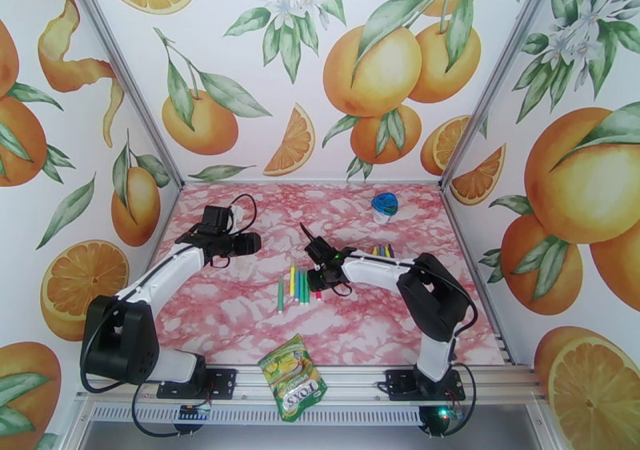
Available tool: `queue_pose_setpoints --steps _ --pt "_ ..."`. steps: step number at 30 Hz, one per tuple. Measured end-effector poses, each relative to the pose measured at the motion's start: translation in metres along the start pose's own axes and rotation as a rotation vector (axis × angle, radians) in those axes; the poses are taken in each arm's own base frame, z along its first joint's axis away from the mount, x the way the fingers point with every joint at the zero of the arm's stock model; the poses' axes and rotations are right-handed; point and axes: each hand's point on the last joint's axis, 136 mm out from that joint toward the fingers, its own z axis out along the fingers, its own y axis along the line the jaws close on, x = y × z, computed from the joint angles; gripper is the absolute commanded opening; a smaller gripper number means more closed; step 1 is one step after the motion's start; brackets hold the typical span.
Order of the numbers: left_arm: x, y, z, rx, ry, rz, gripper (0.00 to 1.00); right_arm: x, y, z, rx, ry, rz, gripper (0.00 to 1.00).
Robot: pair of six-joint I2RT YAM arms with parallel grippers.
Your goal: Open the pen caps
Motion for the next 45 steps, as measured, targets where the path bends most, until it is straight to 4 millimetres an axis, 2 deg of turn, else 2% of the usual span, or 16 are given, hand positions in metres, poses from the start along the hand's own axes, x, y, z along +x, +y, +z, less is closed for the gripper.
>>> queue_pose_setpoints --steps 10,16,29,37,45 --pt "-0.001 -0.003 0.0 0.019 -0.002 -0.002 0.66 -0.001 -0.01 0.001 0.075 0.014 -0.009 0.3" --pt "0.0 -0.004 0.001 0.023 0.002 -0.006 0.66 -0.002 -0.011 0.002 0.105 0.019 -0.02 0.22" --pt "-0.002 -0.012 0.011 0.077 0.006 -0.028 0.66 -0.004 -0.011 0.001 0.11 0.005 -0.028 0.14" --pt "-0.005 -0.037 0.016 0.183 0.003 -0.033 0.66 -0.009 -0.011 -0.008 0.074 -0.08 -0.035 0.12" --pt "-0.006 -0.068 0.023 0.311 0.01 -0.031 0.66 -0.035 0.006 -0.043 -0.028 -0.256 -0.054 0.12"
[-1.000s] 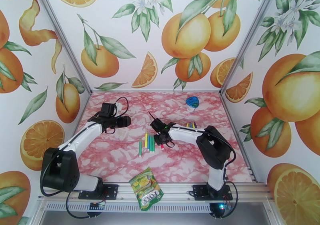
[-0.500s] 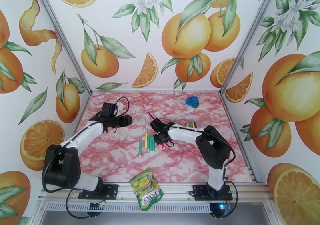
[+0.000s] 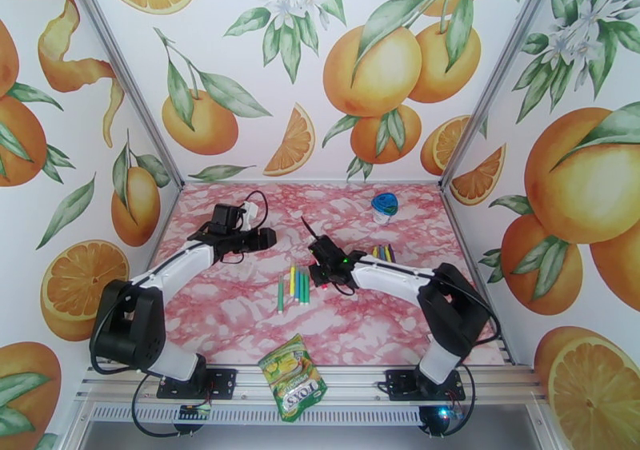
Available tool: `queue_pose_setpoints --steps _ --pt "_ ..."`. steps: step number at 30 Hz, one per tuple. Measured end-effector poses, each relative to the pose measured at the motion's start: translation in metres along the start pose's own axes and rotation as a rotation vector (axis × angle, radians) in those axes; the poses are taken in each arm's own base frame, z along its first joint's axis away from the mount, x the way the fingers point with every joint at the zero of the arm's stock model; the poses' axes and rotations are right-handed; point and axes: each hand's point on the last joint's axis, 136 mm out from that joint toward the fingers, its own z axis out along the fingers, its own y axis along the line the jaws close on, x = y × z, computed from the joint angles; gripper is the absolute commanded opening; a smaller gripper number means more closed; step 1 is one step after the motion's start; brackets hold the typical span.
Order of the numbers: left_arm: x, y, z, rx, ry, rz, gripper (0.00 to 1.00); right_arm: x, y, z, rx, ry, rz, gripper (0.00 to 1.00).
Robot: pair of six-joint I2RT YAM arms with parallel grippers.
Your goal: Open the pen caps
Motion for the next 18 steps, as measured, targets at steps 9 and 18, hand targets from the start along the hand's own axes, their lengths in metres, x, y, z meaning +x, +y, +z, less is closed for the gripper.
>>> queue_pose_setpoints --steps 9,18 --pt "0.004 -0.034 0.016 0.136 0.02 -0.002 0.66 -0.021 0.017 -0.014 -0.098 -0.112 -0.005 0.12" --pt "0.008 -0.062 0.03 0.243 0.046 -0.011 0.66 -0.045 0.031 -0.03 -0.175 -0.214 -0.017 0.12"
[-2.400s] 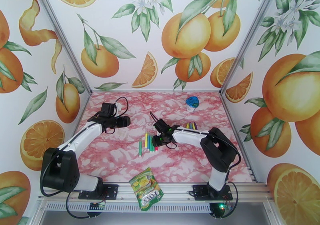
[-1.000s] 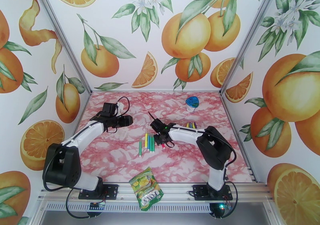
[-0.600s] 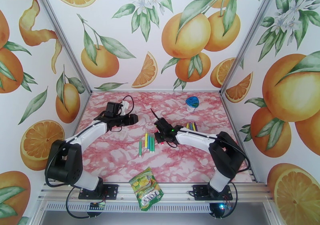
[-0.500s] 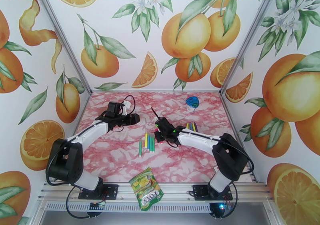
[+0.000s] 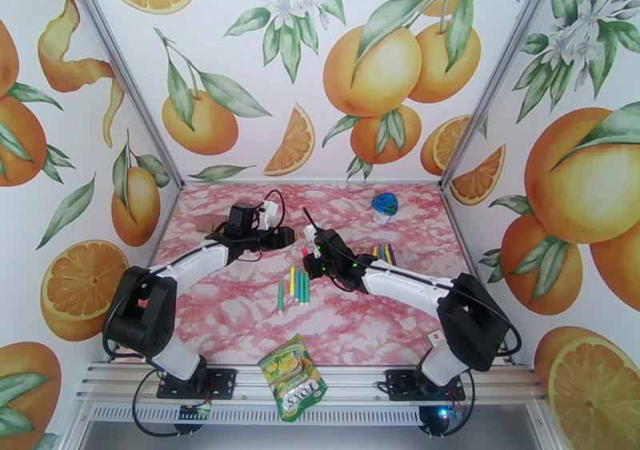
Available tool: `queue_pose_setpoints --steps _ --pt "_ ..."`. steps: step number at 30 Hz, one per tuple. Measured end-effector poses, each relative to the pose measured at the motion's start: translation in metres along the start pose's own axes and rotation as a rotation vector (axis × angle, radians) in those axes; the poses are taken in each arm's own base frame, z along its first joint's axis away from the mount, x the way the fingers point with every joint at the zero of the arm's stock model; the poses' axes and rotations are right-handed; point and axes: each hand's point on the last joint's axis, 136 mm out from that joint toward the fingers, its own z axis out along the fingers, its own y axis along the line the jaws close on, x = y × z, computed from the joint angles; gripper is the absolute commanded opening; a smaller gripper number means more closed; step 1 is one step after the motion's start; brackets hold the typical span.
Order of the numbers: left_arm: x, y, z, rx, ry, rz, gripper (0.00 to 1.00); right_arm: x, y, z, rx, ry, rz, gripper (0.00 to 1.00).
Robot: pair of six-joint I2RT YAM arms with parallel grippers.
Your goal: Open the pen caps
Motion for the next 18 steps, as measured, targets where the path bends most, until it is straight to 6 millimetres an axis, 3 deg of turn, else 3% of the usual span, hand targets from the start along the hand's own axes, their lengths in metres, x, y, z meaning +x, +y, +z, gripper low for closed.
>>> queue_pose_setpoints --steps 18 --pt "0.003 -0.031 0.017 0.105 0.025 0.016 0.54 -0.012 0.013 -0.008 -0.067 -0.054 -0.023 0.11"
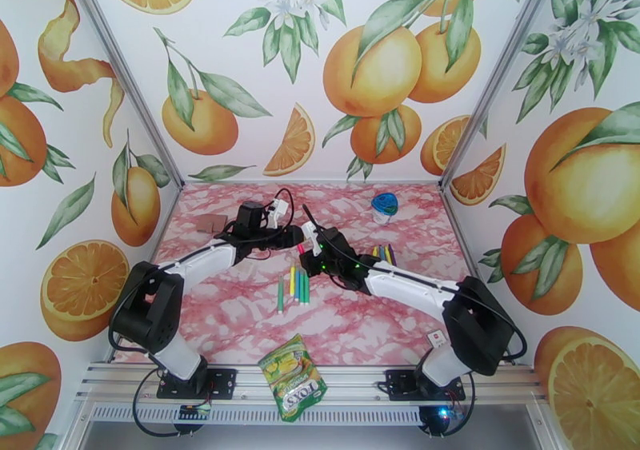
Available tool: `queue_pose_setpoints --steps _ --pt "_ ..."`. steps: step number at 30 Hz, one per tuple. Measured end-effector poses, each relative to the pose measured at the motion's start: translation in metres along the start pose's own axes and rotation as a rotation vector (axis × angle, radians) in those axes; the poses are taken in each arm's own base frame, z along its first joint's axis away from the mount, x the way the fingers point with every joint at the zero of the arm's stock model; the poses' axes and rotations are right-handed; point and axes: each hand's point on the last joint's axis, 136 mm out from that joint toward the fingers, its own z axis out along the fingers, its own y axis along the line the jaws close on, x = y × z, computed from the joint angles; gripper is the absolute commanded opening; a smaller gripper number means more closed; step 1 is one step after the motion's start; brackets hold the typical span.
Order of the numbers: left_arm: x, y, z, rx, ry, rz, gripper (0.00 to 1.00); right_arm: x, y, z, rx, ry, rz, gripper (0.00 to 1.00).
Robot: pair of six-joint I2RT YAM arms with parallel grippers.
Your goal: Open the pen caps
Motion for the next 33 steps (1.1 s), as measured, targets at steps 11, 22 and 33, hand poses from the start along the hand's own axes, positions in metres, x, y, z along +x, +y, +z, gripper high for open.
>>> queue_pose_setpoints --steps 11,22,33 --pt "-0.003 -0.007 0.003 0.025 0.001 -0.001 0.42 0.001 0.0 0.0 0.0 0.0 0.0 0.11" --pt "-0.002 -0.01 0.004 0.034 0.005 0.0 0.26 -0.004 0.002 -0.005 -0.009 -0.029 -0.002 0.11" --pt "-0.002 -0.012 0.006 0.047 0.012 0.002 0.08 -0.006 0.002 -0.007 -0.014 -0.044 -0.002 0.31"
